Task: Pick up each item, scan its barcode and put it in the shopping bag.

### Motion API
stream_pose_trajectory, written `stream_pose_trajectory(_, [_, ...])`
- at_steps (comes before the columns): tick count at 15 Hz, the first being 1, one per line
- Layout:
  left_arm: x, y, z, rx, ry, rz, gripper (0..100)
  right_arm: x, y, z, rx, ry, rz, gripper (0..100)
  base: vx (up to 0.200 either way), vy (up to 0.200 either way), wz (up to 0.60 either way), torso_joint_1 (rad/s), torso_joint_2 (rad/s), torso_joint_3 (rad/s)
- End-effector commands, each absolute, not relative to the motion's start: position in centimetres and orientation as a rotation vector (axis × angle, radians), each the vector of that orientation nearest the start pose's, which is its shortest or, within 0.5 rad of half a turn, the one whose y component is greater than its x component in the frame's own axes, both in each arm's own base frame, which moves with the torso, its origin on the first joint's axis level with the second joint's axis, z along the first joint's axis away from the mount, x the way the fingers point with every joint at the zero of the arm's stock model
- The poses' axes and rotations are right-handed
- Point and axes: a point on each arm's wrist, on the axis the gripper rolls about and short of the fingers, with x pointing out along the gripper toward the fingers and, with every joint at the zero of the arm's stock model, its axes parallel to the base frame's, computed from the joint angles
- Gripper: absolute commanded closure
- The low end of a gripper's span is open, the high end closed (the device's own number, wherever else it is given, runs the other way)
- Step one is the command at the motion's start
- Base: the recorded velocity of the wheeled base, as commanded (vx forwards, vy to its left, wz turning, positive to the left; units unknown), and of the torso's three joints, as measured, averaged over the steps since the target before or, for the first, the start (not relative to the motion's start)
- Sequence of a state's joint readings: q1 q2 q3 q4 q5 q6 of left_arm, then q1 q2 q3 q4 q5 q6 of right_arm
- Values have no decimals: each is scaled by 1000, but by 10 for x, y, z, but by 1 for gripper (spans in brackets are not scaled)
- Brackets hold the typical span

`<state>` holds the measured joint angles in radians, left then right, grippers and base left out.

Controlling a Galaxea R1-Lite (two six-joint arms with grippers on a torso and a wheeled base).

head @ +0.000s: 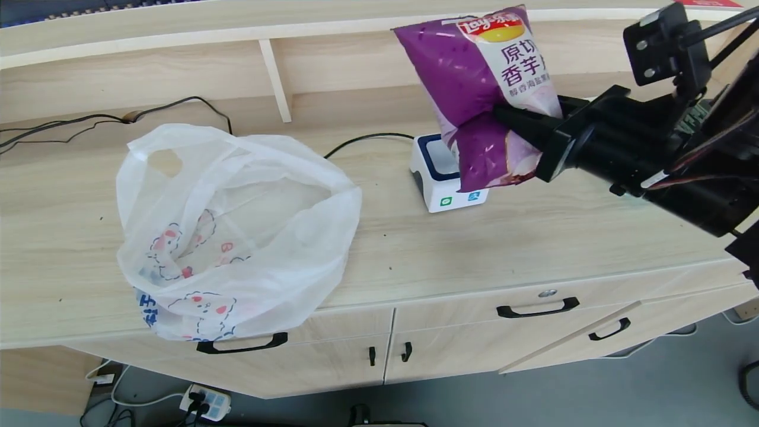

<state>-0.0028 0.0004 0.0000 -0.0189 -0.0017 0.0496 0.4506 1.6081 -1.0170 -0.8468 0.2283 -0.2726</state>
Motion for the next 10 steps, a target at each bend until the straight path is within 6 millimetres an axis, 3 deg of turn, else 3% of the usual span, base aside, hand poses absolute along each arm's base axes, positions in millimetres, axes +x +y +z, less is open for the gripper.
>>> stream_pose_trajectory(1, [-23,0,78,49,-20,-3,0,285,146,271,-244,-290,645,100,0,0,0,0,0,0])
stream_pose_trajectory(6, [-23,0,78,51,-22,-4,0,303,148,268,-238,-286,634,100,0,0,0,0,0,0])
stream_pose_trajectory(10, [-23,0,78,49,-22,-3,0,314,130,281,-239,-321,565,100,0,0,0,0,0,0])
